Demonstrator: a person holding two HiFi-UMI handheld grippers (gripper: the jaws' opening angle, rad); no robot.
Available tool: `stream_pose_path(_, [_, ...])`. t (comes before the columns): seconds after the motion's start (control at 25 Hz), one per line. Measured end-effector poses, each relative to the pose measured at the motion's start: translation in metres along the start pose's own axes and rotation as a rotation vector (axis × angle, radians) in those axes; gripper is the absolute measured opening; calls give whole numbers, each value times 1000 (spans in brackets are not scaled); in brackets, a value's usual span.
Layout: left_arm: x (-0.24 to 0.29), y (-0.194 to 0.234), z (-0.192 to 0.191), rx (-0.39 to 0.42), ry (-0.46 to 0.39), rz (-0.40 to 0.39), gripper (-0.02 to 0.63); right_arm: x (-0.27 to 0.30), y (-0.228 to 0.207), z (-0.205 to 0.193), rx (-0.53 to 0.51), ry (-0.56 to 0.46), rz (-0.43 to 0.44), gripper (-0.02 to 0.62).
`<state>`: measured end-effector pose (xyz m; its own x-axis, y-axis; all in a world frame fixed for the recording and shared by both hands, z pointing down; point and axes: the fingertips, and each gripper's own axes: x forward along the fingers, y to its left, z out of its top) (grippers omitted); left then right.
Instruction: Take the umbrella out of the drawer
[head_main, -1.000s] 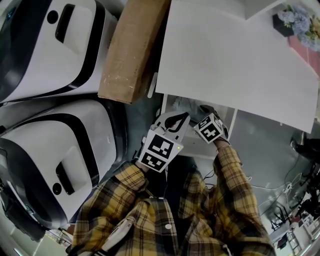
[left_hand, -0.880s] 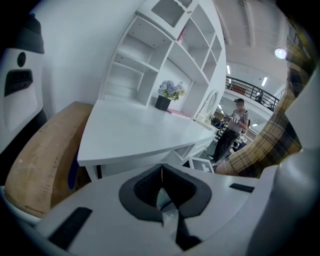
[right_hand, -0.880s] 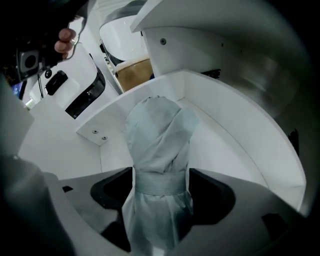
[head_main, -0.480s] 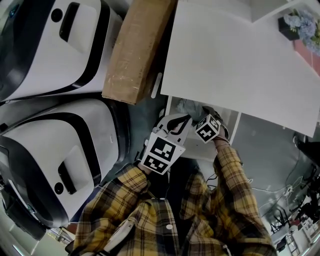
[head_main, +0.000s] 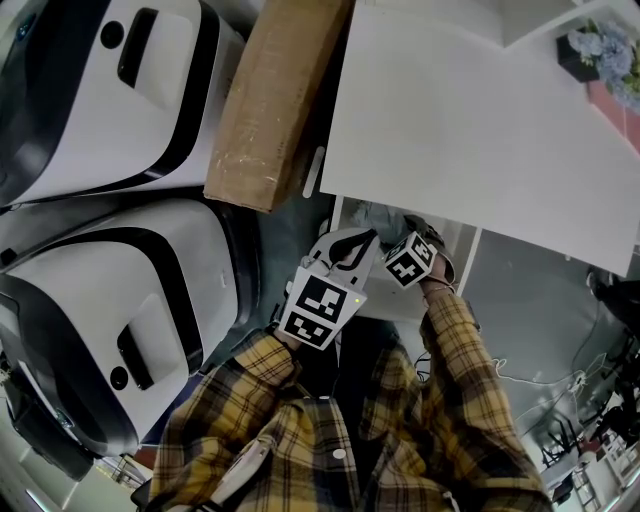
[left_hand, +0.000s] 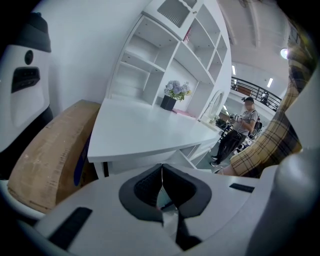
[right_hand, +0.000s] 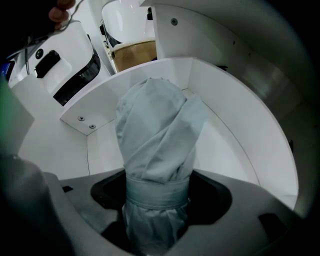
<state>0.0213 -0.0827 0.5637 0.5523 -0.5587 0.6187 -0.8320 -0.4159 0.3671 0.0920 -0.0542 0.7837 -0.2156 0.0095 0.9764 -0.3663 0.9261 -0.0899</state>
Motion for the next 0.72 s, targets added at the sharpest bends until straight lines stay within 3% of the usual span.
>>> stream_pose_path(0.72, [-14, 14, 7, -7, -20, 51, 23, -10, 5, -1, 75, 12, 53, 307])
